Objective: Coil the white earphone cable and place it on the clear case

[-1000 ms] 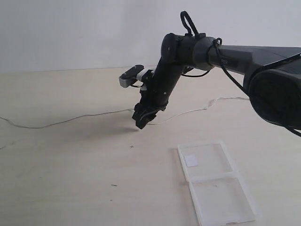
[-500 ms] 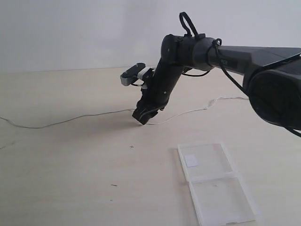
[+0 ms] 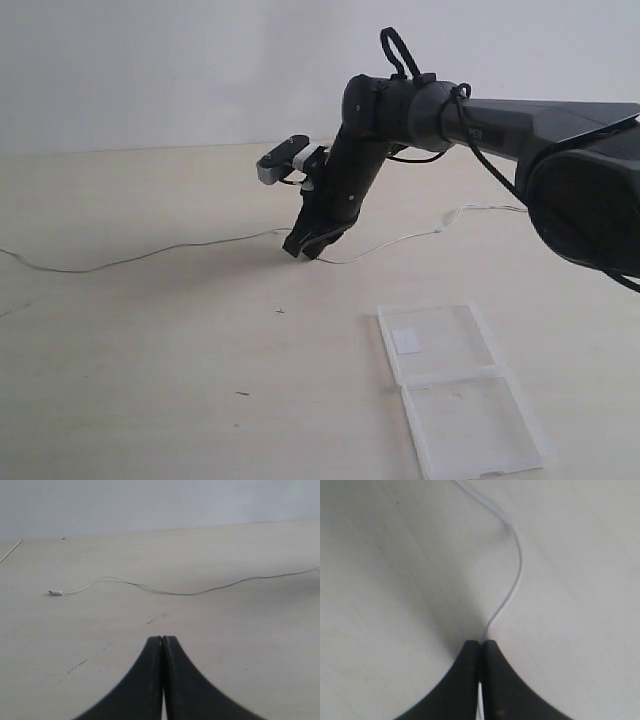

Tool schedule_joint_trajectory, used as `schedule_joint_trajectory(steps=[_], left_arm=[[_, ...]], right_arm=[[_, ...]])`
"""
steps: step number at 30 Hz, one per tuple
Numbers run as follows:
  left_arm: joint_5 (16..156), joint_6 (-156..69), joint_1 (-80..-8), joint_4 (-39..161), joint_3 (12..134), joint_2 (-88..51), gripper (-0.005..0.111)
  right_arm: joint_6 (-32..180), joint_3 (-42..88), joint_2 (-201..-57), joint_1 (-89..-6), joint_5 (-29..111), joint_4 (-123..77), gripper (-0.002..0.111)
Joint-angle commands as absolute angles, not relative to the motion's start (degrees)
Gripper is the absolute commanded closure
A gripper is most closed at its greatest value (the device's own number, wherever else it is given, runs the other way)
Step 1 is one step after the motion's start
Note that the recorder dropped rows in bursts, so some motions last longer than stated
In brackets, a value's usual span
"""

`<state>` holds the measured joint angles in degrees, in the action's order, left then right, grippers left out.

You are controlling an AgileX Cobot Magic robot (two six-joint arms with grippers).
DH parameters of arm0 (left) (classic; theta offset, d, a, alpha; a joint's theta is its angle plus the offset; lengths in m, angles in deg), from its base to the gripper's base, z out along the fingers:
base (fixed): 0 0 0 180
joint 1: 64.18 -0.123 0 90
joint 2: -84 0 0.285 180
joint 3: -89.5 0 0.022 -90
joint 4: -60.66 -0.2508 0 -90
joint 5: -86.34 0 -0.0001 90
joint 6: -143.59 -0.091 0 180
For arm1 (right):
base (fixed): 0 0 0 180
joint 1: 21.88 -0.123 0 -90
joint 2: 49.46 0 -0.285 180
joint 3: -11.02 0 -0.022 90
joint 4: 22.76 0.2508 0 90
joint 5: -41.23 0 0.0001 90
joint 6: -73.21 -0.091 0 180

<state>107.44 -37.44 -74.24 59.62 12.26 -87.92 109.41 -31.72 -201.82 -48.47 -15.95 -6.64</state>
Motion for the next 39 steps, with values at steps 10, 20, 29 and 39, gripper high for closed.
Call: schedule_joint_trajectory(steps=[10,20,29,39], left_arm=[[107.0,-37.7,-73.9,59.8,12.3,-88.2,0.107],[107.0,-37.7,-73.9,59.8,12.3,-88.2,0.107],[107.0,-37.7,-73.9,59.8,12.3,-88.2,0.107],[107.0,-37.7,-73.9,59.8,12.3,-88.2,0.107]], right_arm=[[112.9,-30.9,-184.0,-44.6,-23.6,11.2,0.108],[139.5,-13.2,-167.7,-37.8,-26.8,51.8,0.108],[151.9,-8.2,-165.4,-37.8,-28.7,65.4,0.108],[157.7,-8.2,-165.4,-37.8,-28.7,71.5,0.108]])
